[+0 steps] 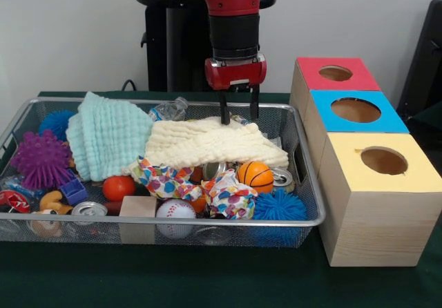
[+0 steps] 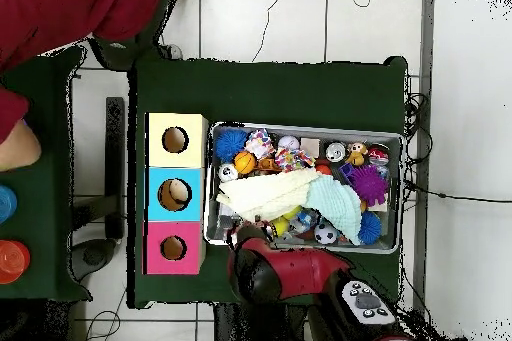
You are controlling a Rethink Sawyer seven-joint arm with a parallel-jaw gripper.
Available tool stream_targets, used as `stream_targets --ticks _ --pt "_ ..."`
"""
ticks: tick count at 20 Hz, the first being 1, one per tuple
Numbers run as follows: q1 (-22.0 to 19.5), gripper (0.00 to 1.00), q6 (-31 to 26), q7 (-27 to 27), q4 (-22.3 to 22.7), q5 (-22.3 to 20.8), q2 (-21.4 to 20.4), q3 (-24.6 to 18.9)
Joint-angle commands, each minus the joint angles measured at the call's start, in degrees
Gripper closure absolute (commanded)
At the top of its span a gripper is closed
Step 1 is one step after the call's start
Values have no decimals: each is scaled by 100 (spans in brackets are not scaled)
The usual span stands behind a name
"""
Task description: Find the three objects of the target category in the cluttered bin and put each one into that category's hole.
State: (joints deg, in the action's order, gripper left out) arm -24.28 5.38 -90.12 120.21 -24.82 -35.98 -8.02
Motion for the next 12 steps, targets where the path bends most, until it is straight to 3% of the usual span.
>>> stream_targets --ticks 1,2,12 --pt "62 0 405 -919 -119 -69 67 54" --pt "90 100 433 -901 -145 -88 68 88" --pt "57 100 606 -928 -139 -125 158 69"
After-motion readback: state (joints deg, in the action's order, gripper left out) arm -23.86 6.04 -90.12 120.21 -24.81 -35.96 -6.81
